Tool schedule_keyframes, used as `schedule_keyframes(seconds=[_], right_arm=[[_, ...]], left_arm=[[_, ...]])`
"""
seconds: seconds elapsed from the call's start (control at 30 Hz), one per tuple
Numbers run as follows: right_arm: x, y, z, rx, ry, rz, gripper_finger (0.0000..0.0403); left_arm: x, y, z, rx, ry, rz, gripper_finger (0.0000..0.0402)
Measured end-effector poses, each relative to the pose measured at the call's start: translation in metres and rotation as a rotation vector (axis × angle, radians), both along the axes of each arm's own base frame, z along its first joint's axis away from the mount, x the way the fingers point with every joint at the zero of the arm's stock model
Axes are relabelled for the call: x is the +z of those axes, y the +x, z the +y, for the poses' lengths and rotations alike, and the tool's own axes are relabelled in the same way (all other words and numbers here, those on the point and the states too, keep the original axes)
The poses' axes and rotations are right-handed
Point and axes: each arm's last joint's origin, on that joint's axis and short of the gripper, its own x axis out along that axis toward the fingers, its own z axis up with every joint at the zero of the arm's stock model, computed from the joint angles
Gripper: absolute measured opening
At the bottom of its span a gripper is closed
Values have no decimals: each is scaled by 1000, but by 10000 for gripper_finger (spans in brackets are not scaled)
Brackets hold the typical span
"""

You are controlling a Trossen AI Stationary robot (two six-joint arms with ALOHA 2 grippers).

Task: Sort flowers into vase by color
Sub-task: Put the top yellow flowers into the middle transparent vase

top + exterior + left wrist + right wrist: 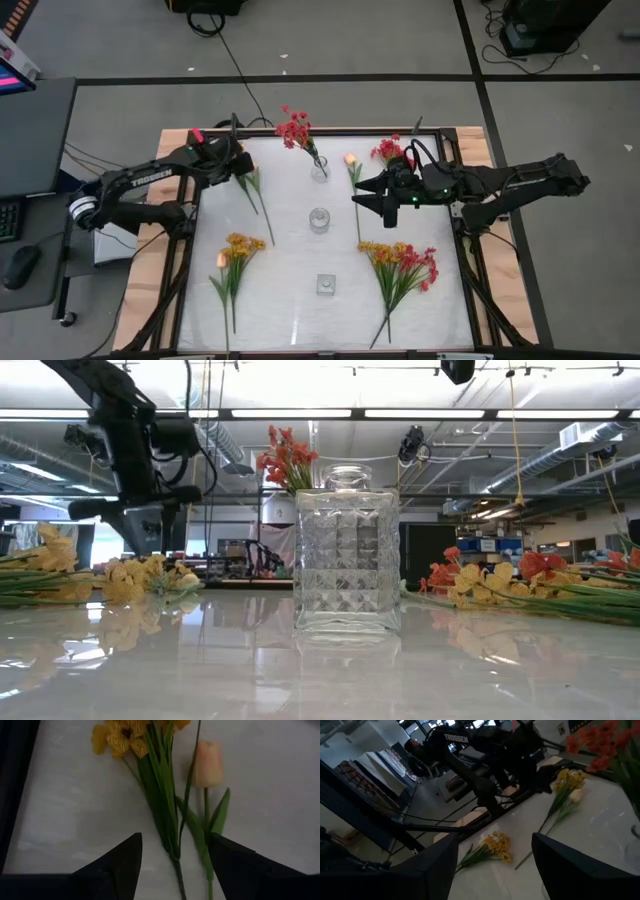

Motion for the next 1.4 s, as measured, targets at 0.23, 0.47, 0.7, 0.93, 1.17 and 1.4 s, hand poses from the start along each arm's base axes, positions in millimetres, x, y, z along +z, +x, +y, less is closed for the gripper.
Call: schedule_keyframes(seconds=[0.23, 0.47, 0.7, 0.93, 1.17, 1.4], right_arm=[[0, 1, -6, -23, 0, 0, 261], [1, 1, -7, -28, -12, -7, 261], [1, 1, -7, -27, -14, -6, 261], [1, 1, -7, -27, -15, -6, 261], [1, 1, -7, -27, -15, -6, 261], [1, 1, -7, -27, -15, -6, 261]], left_arm=[[-15, 8, 7, 4, -39, 45, 231], [-27, 15, 13, 9, -63, 74, 231], [-37, 16, 18, 51, -87, 108, 231], [-44, 17, 21, 63, -107, 132, 231], [-52, 21, 25, 62, -109, 134, 231], [-54, 22, 25, 61, -116, 137, 204]])
